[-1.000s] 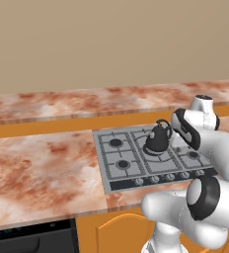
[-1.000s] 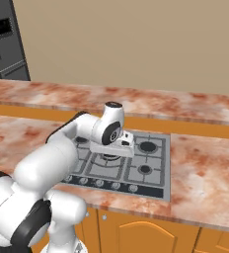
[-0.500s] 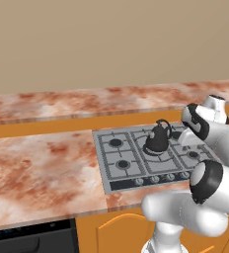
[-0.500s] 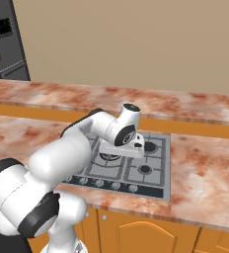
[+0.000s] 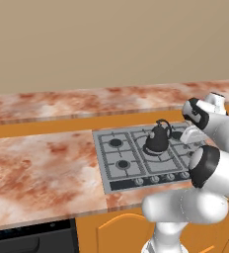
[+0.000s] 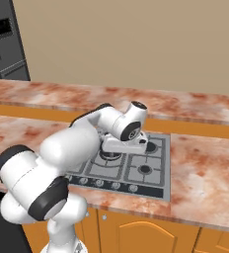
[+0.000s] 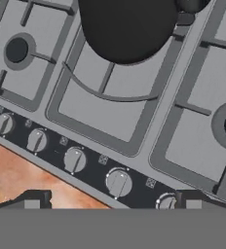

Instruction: The kettle is done boiling. Turn off the stove, then wait for 300 timesteps before moving the kettle to the dining table.

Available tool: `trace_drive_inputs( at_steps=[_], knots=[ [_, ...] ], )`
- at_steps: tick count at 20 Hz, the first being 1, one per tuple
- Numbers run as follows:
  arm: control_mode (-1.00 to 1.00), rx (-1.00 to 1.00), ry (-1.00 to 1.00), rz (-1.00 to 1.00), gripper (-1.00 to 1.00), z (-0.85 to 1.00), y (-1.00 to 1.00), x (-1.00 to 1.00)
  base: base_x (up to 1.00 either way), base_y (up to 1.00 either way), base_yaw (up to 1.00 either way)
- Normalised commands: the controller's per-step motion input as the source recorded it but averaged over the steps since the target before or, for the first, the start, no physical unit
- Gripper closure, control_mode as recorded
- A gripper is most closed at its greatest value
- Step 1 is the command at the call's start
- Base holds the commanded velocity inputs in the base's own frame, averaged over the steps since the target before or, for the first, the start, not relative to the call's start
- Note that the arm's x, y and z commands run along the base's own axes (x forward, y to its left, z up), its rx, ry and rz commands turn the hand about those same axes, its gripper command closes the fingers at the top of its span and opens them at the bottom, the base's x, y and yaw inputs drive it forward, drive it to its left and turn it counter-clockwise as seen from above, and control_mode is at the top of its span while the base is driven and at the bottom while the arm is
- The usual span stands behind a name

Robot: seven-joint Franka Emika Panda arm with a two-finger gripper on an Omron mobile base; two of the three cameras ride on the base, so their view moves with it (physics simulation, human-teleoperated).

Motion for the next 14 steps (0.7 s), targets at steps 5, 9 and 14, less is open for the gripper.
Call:
trace_drive_inputs(
  at_steps=[5,9,14],
  knots=[
    [-1.00,0.04,0.00,0.18,-1.00,0.00,-0.01,0.11,0.00,0.00,0.00],
    [-1.00,0.06,0.00,0.18,-1.00,0.01,0.00,0.16,0.00,0.00,0.00],
    [-1.00,0.07,0.00,0.17,-1.00,0.02,0.00,0.16,0.00,0.00,0.00]
  ],
)
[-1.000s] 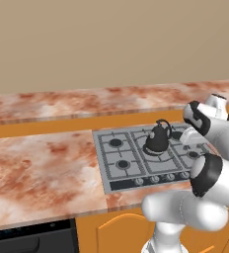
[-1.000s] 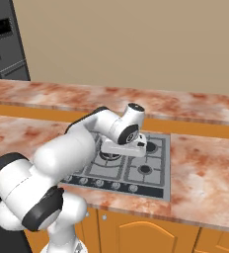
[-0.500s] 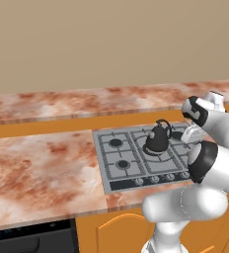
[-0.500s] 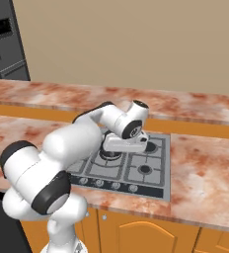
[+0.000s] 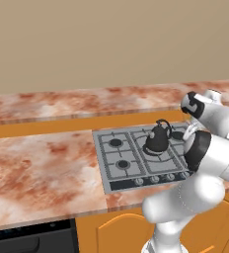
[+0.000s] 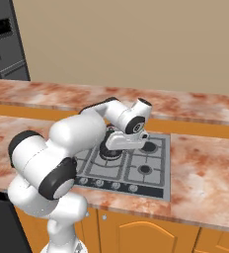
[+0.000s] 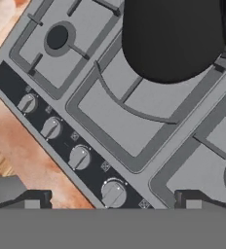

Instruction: The kettle is done boiling. Turn off the stove, then wait for 300 timesteps before moving the kettle to the dining table.

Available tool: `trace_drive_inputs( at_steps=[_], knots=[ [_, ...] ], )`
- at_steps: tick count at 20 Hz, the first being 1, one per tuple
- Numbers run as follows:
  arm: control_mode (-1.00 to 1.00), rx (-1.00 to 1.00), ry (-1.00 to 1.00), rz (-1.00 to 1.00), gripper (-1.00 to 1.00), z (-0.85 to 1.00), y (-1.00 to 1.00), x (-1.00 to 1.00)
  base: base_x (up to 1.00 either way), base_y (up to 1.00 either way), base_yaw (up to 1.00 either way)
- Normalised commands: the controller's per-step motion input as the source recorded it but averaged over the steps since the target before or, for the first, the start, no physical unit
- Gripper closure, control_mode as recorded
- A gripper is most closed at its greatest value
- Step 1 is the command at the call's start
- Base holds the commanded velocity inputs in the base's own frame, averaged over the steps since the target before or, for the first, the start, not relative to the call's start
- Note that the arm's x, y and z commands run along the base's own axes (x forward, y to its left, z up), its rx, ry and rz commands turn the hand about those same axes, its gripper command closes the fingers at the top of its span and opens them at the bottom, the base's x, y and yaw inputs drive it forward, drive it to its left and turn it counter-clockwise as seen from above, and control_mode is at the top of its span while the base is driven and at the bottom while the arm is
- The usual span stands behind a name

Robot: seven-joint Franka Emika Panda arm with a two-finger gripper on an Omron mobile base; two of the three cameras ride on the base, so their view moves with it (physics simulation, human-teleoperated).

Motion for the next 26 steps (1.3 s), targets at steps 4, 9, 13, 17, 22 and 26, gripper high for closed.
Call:
trace_drive_inputs(
  at_steps=[4,9,13,17,22,26],
  knots=[
    [-1.00,0.08,0.00,0.16,-1.00,0.00,0.00,0.19,0.00,0.00,0.00],
    [-1.00,0.10,0.00,0.15,-1.00,0.00,0.00,0.22,0.00,0.00,0.00],
    [-1.00,0.10,0.00,0.15,-1.00,0.00,0.00,0.22,0.00,0.00,0.00],
    [-1.00,0.12,-0.03,0.13,-1.00,0.00,-0.07,0.20,0.00,0.00,0.00],
    [-1.00,0.14,-0.06,0.09,-1.00,0.00,-0.19,0.18,0.00,0.00,0.00],
    [-1.00,0.15,-0.07,0.09,-1.00,0.00,-0.20,0.15,0.00,0.00,0.00]
  ],
)
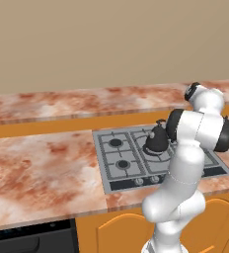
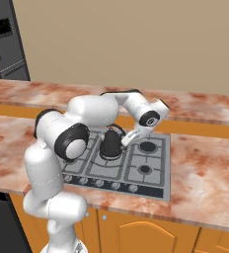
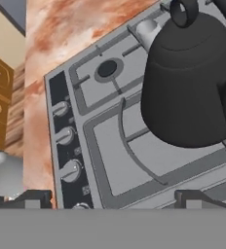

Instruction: The kettle is done boiling. Turn off the stove, then wait for 300 timesteps before moving the kettle to the dining table.

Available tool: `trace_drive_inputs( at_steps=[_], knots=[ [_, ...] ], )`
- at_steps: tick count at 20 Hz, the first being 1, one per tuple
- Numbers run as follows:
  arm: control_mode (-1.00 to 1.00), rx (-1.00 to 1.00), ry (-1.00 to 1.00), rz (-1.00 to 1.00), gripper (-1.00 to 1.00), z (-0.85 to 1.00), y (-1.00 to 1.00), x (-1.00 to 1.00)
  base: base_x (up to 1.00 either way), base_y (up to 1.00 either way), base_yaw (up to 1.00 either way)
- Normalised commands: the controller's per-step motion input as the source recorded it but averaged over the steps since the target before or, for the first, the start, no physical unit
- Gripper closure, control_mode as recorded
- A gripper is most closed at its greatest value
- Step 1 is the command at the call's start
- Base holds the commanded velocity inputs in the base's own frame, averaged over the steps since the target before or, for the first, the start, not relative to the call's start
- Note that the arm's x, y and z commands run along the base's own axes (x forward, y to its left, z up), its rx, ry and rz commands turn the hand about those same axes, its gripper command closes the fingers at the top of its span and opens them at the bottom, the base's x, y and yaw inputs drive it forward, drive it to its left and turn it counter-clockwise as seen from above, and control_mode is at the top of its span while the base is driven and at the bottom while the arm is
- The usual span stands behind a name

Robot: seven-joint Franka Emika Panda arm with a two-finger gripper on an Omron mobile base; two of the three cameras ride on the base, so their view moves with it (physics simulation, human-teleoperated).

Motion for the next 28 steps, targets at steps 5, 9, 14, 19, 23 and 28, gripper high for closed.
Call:
trace_drive_inputs(
  at_steps=[5,9,14,19,23,28],
  knots=[
    [-1.00,0.13,-0.06,0.07,-1.00,0.00,-0.09,0.18,0.00,0.00,0.00],
    [-1.00,0.13,-0.05,0.05,-1.00,0.00,-0.04,0.24,0.00,0.00,0.00],
    [-1.00,0.12,-0.05,0.03,-1.00,0.00,0.00,0.26,0.00,0.00,0.00],
    [-1.00,0.10,-0.04,0.01,-1.00,0.00,0.00,0.26,0.00,0.00,0.00],
    [-1.00,0.09,-0.03,0.00,-1.00,0.00,0.00,0.26,0.00,0.00,0.00],
    [-1.00,0.08,-0.02,0.00,-1.00,-0.02,0.00,0.30,0.00,0.00,0.00]
  ],
)
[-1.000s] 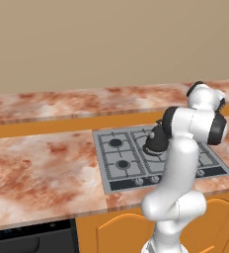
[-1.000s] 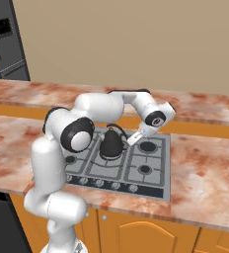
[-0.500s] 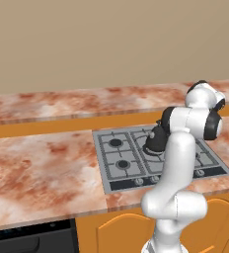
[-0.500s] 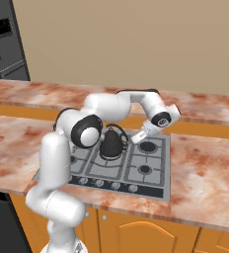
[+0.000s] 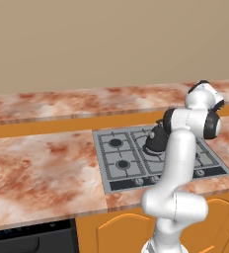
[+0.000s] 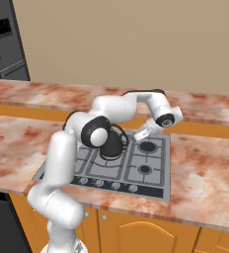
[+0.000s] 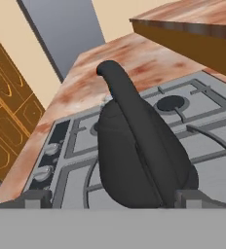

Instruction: The kettle is done boiling. Turn off the stove, then wait for 300 timesteps before moving the kettle to the dining table.

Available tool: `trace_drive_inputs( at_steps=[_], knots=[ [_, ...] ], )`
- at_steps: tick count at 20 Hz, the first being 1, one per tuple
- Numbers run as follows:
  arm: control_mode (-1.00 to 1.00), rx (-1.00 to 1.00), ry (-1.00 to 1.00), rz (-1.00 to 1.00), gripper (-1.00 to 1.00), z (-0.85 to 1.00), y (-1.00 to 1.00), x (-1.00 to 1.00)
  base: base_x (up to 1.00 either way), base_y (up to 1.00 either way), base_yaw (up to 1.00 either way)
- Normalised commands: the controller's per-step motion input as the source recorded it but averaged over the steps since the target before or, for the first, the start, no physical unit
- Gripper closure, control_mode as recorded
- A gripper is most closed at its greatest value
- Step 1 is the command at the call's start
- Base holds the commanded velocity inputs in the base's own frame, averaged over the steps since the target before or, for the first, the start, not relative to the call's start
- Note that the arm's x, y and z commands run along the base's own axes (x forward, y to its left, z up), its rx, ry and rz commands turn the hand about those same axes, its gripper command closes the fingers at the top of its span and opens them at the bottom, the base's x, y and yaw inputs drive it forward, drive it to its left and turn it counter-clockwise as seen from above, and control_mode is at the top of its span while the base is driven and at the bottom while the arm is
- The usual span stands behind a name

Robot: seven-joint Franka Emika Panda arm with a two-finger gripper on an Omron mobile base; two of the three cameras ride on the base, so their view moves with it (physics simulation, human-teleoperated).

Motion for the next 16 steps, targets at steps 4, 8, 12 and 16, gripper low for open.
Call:
trace_drive_inputs(
  at_steps=[4,8,12,16],
  knots=[
    [-1.00,0.04,0.00,0.00,-1.00,-0.07,0.00,0.33,0.00,0.00,0.00],
    [-1.00,0.00,0.00,0.00,-1.00,-0.12,0.00,0.17,0.00,0.00,0.00],
    [-1.00,0.00,0.01,0.00,-1.00,-0.10,0.00,0.21,0.00,0.00,0.00],
    [-1.00,0.00,0.00,0.00,-1.00,-0.06,0.00,0.16,0.00,0.00,0.00]
  ],
)
